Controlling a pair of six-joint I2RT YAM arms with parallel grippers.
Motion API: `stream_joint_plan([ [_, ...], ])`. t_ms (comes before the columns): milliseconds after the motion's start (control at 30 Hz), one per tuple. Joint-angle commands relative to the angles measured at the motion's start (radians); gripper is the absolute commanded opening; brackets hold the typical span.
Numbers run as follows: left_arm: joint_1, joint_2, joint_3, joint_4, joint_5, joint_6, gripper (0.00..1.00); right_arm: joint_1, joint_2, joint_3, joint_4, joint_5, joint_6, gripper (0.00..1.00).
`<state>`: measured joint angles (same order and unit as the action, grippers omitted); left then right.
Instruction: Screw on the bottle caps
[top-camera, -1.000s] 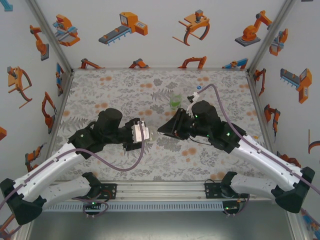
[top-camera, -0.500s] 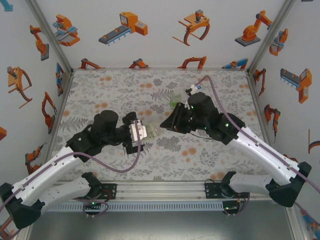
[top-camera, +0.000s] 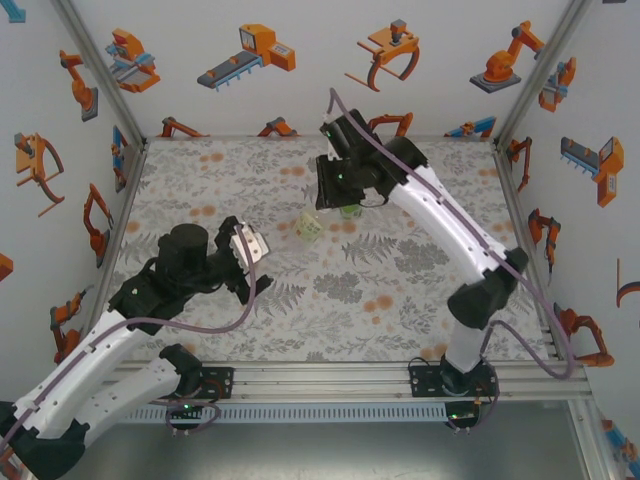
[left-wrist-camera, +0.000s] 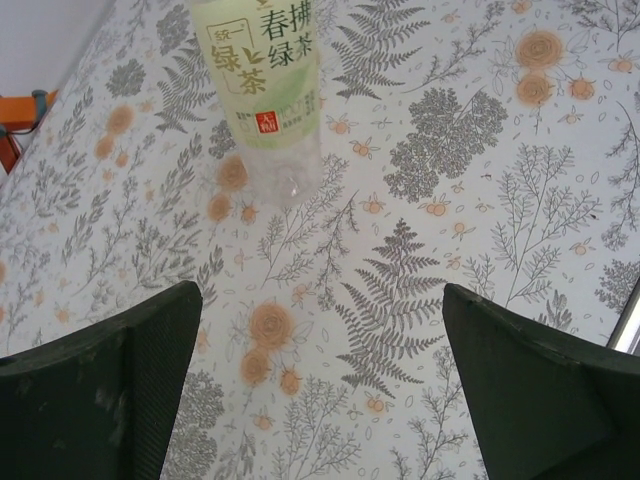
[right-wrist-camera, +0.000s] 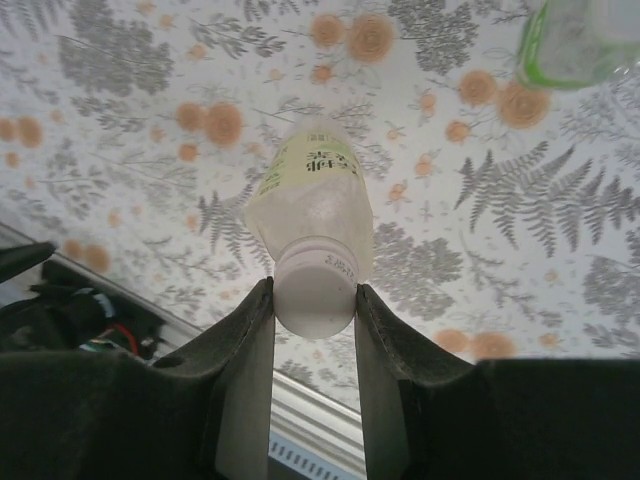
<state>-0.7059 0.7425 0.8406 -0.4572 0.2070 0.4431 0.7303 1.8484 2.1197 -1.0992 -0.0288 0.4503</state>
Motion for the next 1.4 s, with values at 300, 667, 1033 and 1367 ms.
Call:
stream_joint_plan([
  [300, 0.022, -0.058, -0.039, -0.053, -0.031, -0.17, 0.95, -0.099, 0.338, 0.504, -0.225, 0.03, -0.234, 0.0],
  [667, 0.022, -0.035, -0.041, -0.038, -0.028, -0.157, 0.95, -0.122, 0.348, 0.383, -0.101, 0.086, -0.275, 0.0],
  [1033, 0.024, -0.031, -0.038, -0.041, -0.026, -0.149, 0.95, -0.126, 0.377, 0.376, -0.078, 0.081, -0.299, 0.16],
  [1367, 0.025, -0.035, -0.037, -0.047, -0.037, -0.15, 0.96, -0.126, 0.362, 0.377, -0.03, 0.063, -0.297, 0.46],
])
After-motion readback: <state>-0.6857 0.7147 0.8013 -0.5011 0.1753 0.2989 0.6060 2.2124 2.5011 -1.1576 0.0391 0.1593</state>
